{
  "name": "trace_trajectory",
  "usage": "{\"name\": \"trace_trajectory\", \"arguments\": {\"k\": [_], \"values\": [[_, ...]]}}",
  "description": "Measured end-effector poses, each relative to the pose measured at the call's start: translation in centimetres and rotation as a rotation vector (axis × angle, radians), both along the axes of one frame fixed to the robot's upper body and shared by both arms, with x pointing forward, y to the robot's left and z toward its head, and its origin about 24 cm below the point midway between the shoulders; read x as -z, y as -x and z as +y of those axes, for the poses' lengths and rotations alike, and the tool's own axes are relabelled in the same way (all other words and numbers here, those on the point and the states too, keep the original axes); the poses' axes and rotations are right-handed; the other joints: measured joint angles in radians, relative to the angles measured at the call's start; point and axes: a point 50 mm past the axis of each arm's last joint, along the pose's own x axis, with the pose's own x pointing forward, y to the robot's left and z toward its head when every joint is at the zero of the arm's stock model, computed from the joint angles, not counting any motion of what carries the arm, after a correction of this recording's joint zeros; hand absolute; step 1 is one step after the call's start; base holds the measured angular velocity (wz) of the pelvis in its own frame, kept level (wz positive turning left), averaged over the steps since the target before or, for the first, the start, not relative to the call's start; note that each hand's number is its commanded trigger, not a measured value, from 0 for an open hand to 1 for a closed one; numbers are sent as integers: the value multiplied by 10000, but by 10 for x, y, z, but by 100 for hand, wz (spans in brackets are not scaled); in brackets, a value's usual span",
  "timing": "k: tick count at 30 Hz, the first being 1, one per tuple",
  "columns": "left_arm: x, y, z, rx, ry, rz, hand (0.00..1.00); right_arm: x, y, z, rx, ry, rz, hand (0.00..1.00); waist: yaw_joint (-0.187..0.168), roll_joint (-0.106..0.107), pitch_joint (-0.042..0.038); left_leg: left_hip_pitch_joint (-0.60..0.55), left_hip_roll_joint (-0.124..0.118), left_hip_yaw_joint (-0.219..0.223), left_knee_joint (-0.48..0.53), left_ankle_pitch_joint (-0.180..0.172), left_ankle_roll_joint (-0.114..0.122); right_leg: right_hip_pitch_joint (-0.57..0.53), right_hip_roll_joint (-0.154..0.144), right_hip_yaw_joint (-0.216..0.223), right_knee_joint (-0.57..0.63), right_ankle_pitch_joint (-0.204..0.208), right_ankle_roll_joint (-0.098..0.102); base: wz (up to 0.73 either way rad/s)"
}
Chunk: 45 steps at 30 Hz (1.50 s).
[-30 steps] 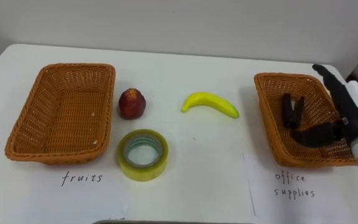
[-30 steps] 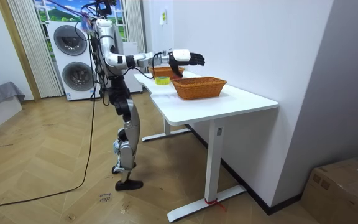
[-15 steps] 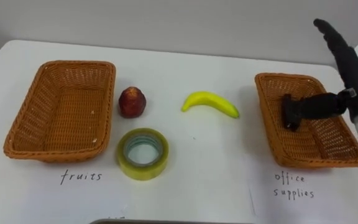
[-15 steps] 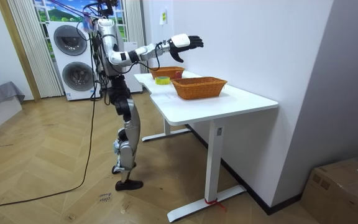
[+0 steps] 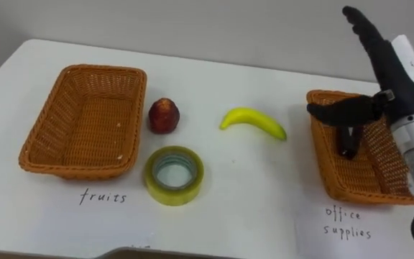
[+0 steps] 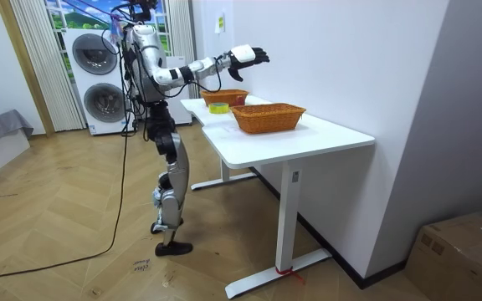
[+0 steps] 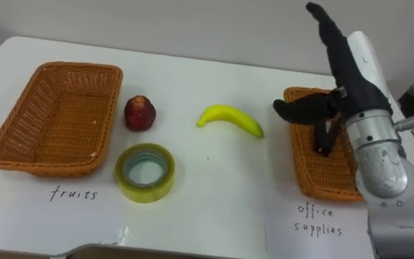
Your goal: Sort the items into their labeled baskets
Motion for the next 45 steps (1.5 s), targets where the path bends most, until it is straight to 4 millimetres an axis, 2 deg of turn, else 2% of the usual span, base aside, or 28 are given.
{"name": "trace_trajectory", "arguments": {"k": [7,10,13,20,24,29,36,45], "values": [[0,4,0,177,-120,213,0,-1,-3,11,-371,-48,-87,0,256,28,-27,-229,-18,-292,177,3,0,-12,-44,-387,-1,0,0,13],[1,7,-1,195,-74,324,0,2,-4,18,-664,-8,63,0,418,29,-28,-222,-17,-302,183,12,-3,4,-61,-398,-2,0,0,3],[2,10,-2,148,85,559,0,8,-4,28,-1139,45,374,0,537,-13,-52,-227,-29,-394,187,22,0,41,-62,-492,-2,0,0,6],[3,12,-4,193,132,888,0,17,-4,42,-1709,120,959,0,723,-209,-32,-253,-98,-781,187,42,-9,199,-57,-531,-14,-10,15,14],[3,11,-4,199,107,939,0,19,-4,43,-1740,175,1166,0,883,-266,-1,-284,-141,-854,175,87,-4,225,-75,-543,-76,-11,17,6],[3,9,-3,222,69,887,0,23,-3,48,-1887,289,1294,0,888,-373,28,-441,-181,-986,176,138,-7,167,-77,-582,-175,-11,17,8],[2,5,-3,319,34,773,0,27,-4,49,-1905,380,1462,0,915,-379,24,-479,-189,-1095,171,138,-7,180,-68,-606,-172,-11,17,7],[-2,-6,-2,475,-60,290,0,42,-6,45,-1781,311,2185,0,1182,-305,41,-466,-184,-1083,177,139,-6,180,-68,-600,-172,-10,18,0]]}}
